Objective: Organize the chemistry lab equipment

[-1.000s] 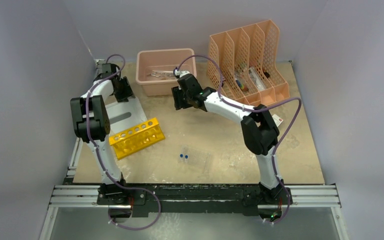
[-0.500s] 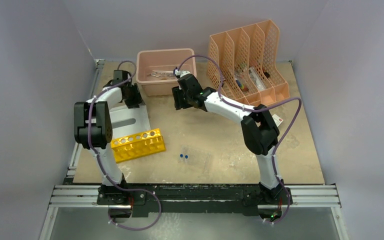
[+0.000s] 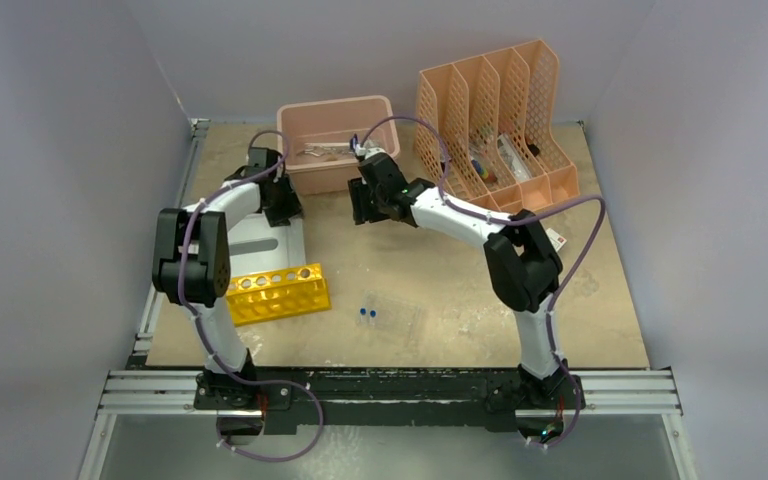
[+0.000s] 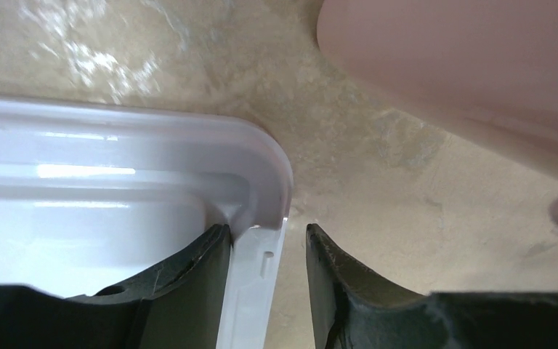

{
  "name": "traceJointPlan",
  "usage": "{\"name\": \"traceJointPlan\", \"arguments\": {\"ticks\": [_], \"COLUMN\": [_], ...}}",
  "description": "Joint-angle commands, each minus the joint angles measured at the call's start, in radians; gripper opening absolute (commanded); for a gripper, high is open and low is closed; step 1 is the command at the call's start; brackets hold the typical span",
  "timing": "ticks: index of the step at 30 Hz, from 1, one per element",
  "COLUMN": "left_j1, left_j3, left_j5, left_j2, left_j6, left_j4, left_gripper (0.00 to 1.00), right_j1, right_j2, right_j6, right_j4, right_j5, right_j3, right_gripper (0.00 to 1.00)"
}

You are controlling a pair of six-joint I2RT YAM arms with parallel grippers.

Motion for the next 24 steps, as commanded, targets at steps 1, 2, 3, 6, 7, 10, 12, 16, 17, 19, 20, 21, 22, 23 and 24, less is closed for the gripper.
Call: {"name": "traceJointPlan", "arguments": {"ticks": [1,2,3,6,7,10,12,16,17,19,20,21,22,23,24], "left_j1": [-0.057,-0.066,-0.077,-0.113,-0.122,-0.136,-0.138,-0.139,-0.139,-0.139,-0.139,-0.139,-0.139,-0.139,-0.139], "left_j3": [-0.049,-0.054,-0.059,-0.062,-0.065,-0.097,-0.121,-0.140,-0.150,-0.183,-0.204,-0.226,-0.242,-0.260,-0.276], "left_j5": [-0.009,-0.011,-0.015,-0.067,-0.083,-0.124,-0.122,-0.208,-0.234,-0.285,-0.298,-0.299,-0.298,-0.290,-0.272], "left_j2": [-0.067,-0.077,-0.085,-0.105,-0.112,-0.133,-0.148,-0.196,-0.219,-0.255,-0.275,-0.293,-0.309,-0.322,-0.336], "left_j6": [-0.105,-0.131,-0.158,-0.217,-0.232,-0.270,-0.280,-0.268,-0.265,-0.268,-0.269,-0.267,-0.267,-0.265,-0.259], "left_j4": [0.029,0.040,0.050,0.067,0.070,0.120,0.158,0.166,0.165,0.174,0.187,0.202,0.212,0.224,0.237], "left_gripper": [0.42,0.42,0.42,0.42,0.42,0.44,0.44,0.48,0.49,0.52,0.53,0.54,0.54,0.54,0.54], "right_j1": [-0.002,-0.006,-0.009,-0.024,-0.028,-0.034,-0.034,-0.033,-0.034,-0.034,-0.034,-0.034,-0.034,-0.033,-0.035], "right_j2": [-0.107,-0.118,-0.130,-0.168,-0.177,-0.195,-0.198,-0.205,-0.207,-0.209,-0.208,-0.206,-0.204,-0.200,-0.191], "right_j6": [0.032,0.038,0.045,0.065,0.066,0.062,0.056,0.041,0.037,0.030,0.025,0.019,0.014,0.007,-0.001], "right_j4": [0.035,0.042,0.050,0.074,0.084,0.095,0.091,0.090,0.091,0.092,0.094,0.094,0.094,0.093,0.093], "right_j5": [0.057,0.064,0.069,0.078,0.078,0.076,0.070,0.055,0.050,0.045,0.041,0.035,0.029,0.024,0.019], "right_j3": [-0.046,-0.063,-0.081,-0.135,-0.151,-0.175,-0.179,-0.184,-0.185,-0.184,-0.183,-0.179,-0.172,-0.163,-0.150], "right_gripper": [0.56,0.56,0.56,0.56,0.56,0.56,0.56,0.56,0.56,0.56,0.57,0.57,0.57,0.57,0.57]}}
